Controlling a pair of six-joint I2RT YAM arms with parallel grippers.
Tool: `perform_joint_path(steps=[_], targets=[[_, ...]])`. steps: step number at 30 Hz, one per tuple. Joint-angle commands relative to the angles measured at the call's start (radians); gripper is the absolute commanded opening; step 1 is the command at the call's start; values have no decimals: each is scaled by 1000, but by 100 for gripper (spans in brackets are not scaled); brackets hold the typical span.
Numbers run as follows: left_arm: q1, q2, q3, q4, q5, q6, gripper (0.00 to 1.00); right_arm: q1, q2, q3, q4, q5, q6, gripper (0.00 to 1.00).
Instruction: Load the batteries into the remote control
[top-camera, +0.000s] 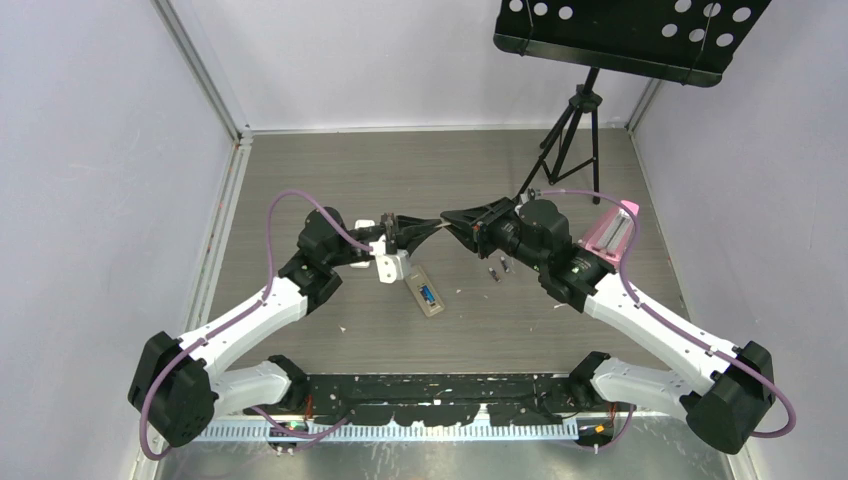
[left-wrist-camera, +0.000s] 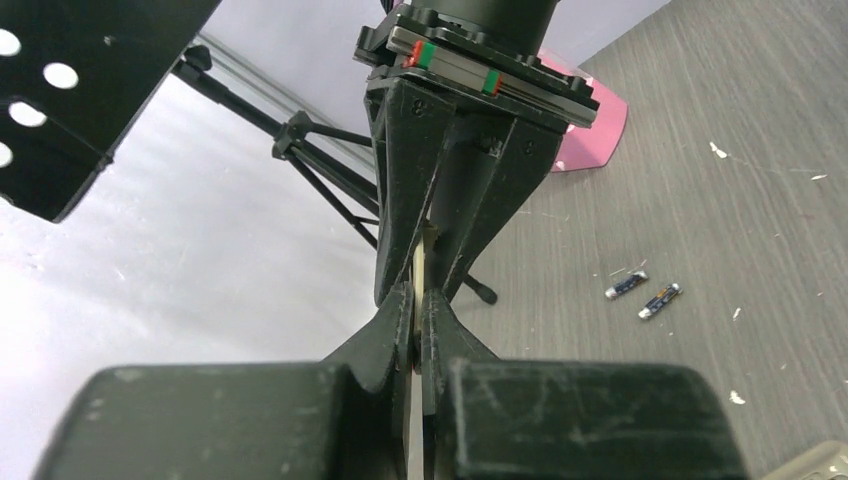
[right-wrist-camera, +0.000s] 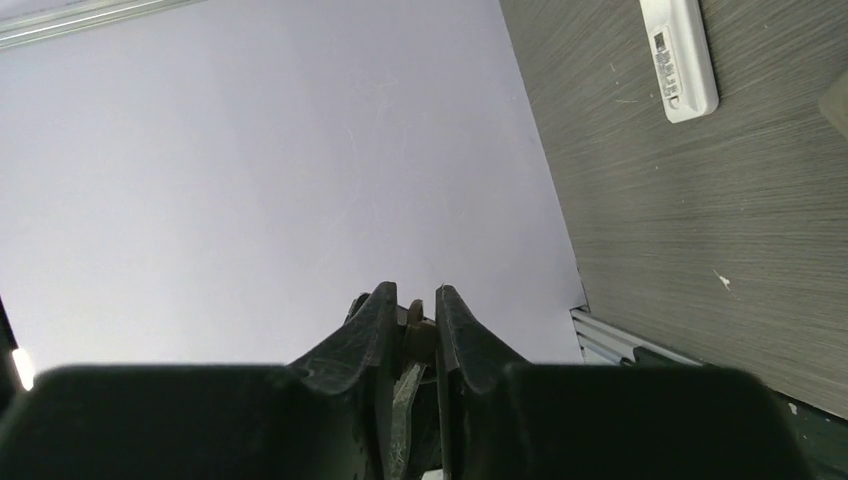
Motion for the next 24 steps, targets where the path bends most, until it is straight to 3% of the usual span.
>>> perform_joint_path(steps=[1,4,10,14,18,21,24], targets=[[3,-6,45,45,-5,55,4,0,-27,4,51,-12,20,15],[4,-16,30,68,-15,-14,24,-1,-52,-16,51,26,20,2],[2,-49,-46,169,-105,-259,52,-1,-88,-47,115,138,-8,0],[3,-65,-48,180,-223,-575,58,-1,-94,-69,194,168,-60,0],[3,-91,-28,151,-397,-1080,60,-1,-113,-81,229,200,-151,0],[4,-128,14,60,-405,-1418,60,-2,-152,-101,246,221,-230,0],[6,-146,49,-66,-431,-1661,60,-1,-177,-104,277,192,-325,0]])
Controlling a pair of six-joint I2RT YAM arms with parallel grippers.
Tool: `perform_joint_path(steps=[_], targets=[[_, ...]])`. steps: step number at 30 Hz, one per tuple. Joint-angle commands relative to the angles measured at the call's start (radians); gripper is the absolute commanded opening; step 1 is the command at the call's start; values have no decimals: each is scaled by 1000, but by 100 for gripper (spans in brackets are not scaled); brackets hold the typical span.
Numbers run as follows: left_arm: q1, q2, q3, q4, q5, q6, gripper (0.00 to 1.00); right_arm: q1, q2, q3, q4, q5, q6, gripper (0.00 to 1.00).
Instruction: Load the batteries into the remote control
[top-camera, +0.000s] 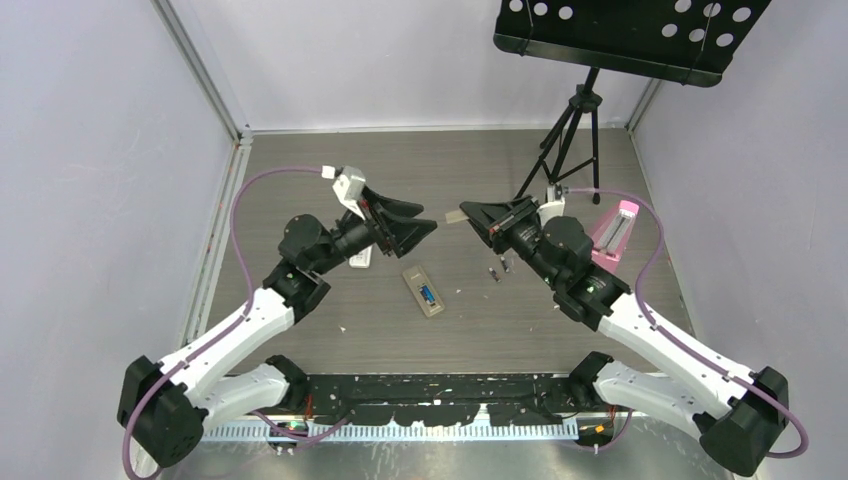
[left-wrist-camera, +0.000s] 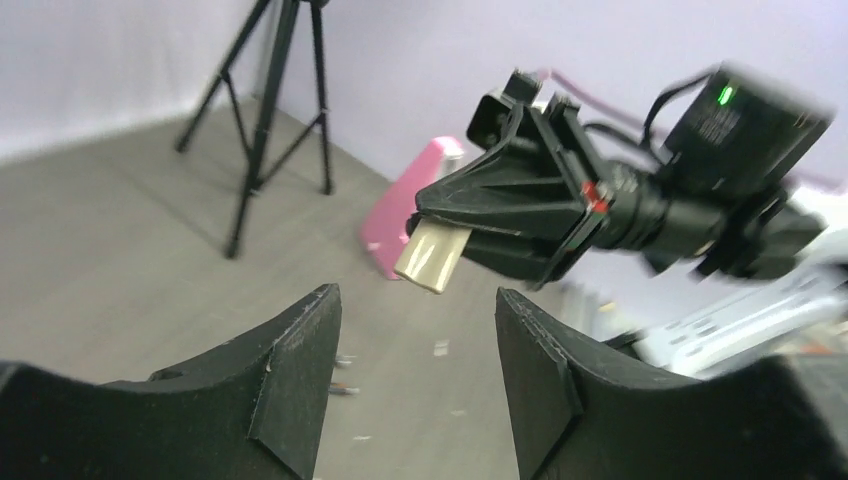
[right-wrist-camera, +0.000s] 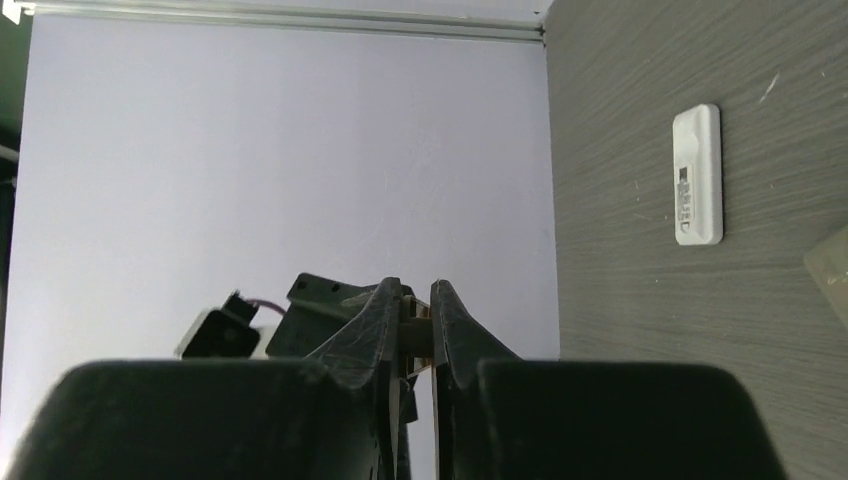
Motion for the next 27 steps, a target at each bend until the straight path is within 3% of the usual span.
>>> perform_joint_path(steps=[1,8,11,15,17,25,27], targets=[[7,-47,91,-167,-96,-530,60,1,-52,2,132,5,-168,0],[18,64,145,-116,40,-745,63,2,-13,3,278,-155,-198,0],[19,153,126,88,132,-908,61,2,17,12,309,-197,-196,0],[24,255,85,370,169,-1085,40,2,29,-8,361,-201,-178,0],[27,279,74,421,172,-1109,30,2,26,-14,363,-195,-174,0],[30,234,76,324,179,-1033,0,2,16,-24,339,-174,-188,0],[35,210,77,286,183,-993,0,2,13,-21,319,-174,-202,2]])
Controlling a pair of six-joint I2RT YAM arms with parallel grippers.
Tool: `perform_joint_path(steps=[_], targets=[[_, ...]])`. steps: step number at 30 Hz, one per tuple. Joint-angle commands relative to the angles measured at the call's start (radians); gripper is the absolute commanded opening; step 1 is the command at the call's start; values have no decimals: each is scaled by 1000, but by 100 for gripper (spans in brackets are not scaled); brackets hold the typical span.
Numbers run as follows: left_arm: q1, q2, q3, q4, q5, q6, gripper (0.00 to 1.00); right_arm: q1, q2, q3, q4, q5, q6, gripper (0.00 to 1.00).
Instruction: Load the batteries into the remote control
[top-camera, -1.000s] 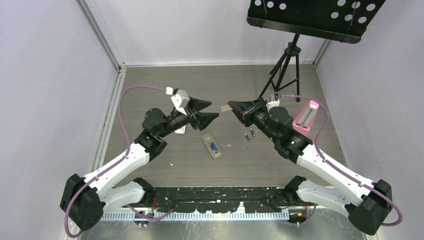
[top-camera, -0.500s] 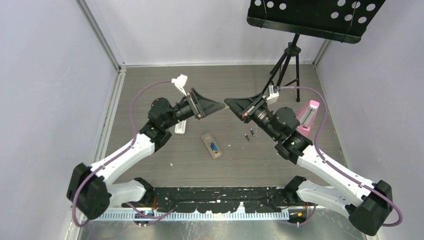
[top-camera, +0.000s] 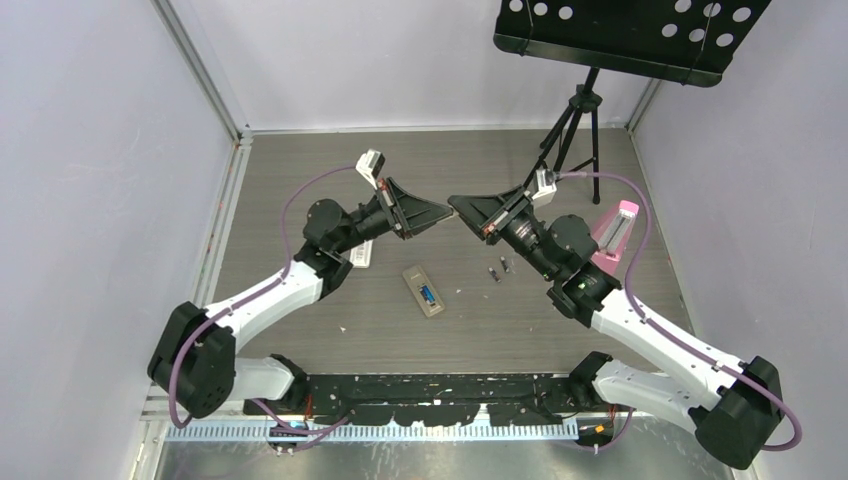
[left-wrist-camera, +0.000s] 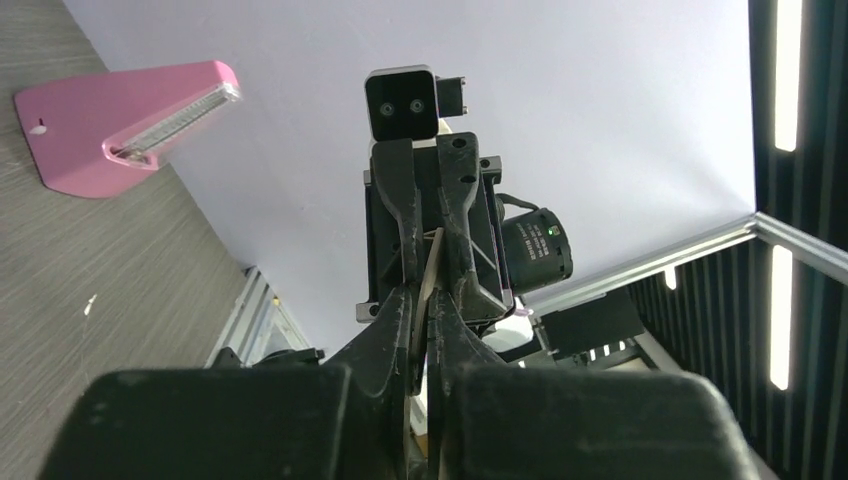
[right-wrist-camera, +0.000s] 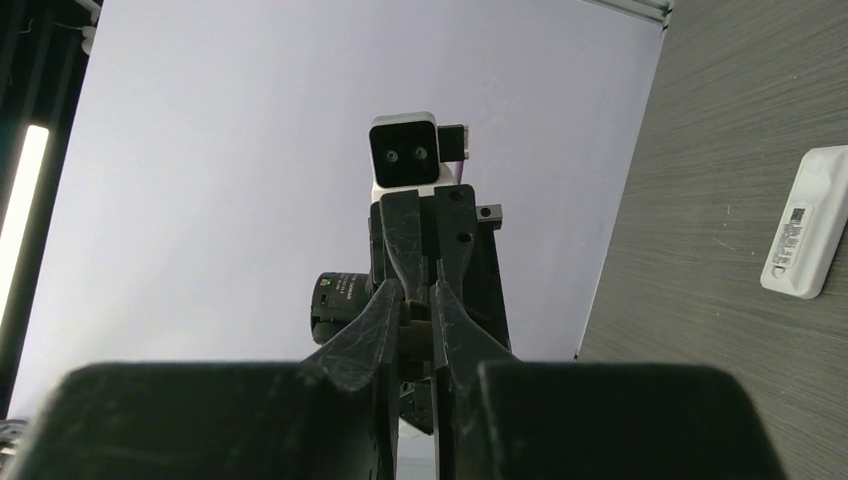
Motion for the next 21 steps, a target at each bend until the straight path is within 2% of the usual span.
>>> perform_joint_path(steps=[1,3,4,5,7,11,14,16,21], targets=[[11,-76,6,-19,32,93,0,12,-22,7,14,-19,-41,16],[29,-103,7,-71,55,158,0,10,-29,21,-51,-39,-84,51],[40,-117,13,-104,79,198,0,10,-36,35,-99,-50,-117,62],[54,-127,28,-147,113,242,0,10,-43,50,-155,-64,-171,70],[79,-146,57,-254,210,350,0,9,-59,83,-262,-104,-262,76],[93,-179,129,-533,353,619,0,9,-93,142,-438,-227,-397,77],[94,-191,168,-694,380,736,0,9,-131,136,-457,-296,-447,76],[94,-199,171,-705,393,751,0,9,-137,140,-487,-330,-479,72],[94,-223,154,-672,443,749,0,9,-93,179,-566,-381,-535,51]])
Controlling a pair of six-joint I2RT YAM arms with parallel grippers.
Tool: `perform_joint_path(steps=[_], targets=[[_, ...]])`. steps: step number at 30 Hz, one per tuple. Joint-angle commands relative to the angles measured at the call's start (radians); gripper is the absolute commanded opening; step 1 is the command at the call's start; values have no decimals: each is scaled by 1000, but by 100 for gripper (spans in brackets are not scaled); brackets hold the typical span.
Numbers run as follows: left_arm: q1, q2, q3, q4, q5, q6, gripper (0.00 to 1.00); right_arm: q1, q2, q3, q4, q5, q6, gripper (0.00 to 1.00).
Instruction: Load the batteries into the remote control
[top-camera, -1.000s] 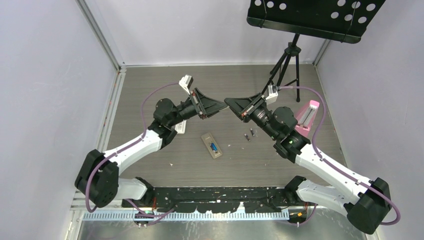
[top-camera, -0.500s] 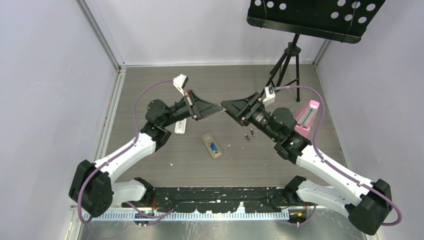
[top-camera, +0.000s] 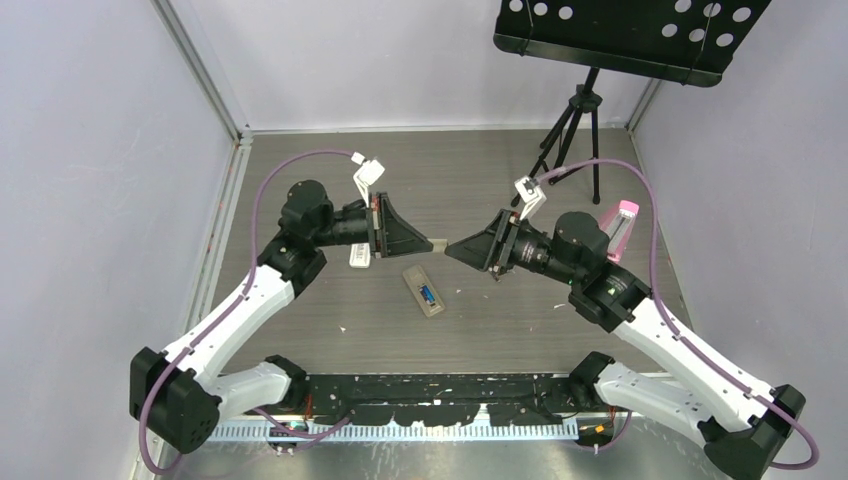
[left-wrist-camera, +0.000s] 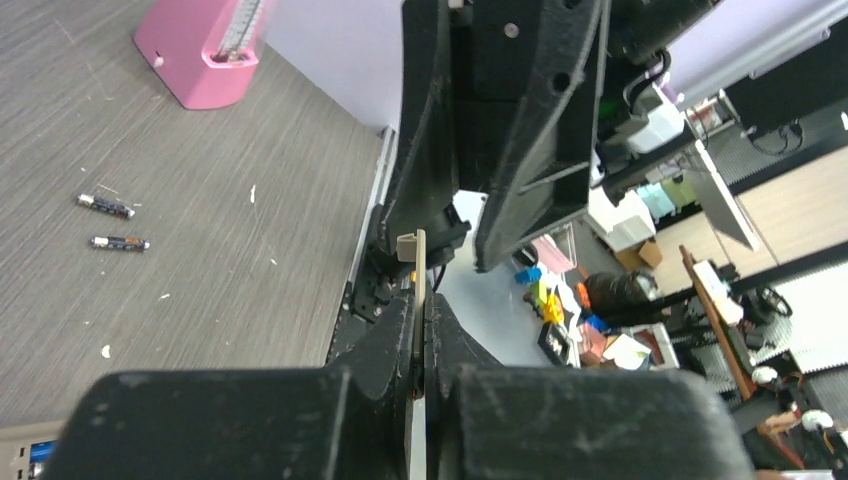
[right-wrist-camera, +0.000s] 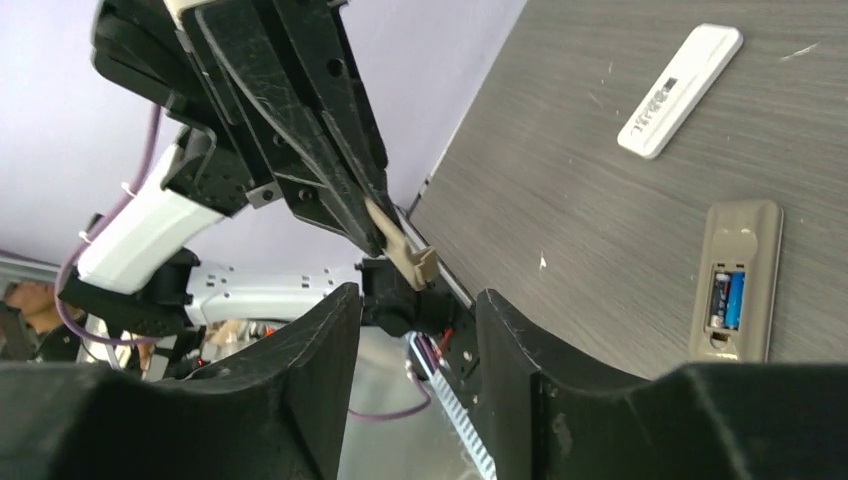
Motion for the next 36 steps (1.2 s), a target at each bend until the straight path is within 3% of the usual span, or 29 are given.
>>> perform_joint_path(steps=[1,13,22,29,33,36], targets=[[1,-37,20,-48,88,70,0,5,32,49,-58,-92,-89,49],[2,-37,9,-56,111,53,0,5,86,23,164,-186,-25,52],[2,-36,9,-54,106,51,0,4,102,-8,243,-240,28,26],[2,-48,6,-59,102,44,0,5,83,-37,285,-276,41,25],[3,-45,6,-57,104,40,0,4,98,-27,287,-289,40,17],[3,-42,6,-57,102,35,12,5,109,-20,283,-285,38,8]])
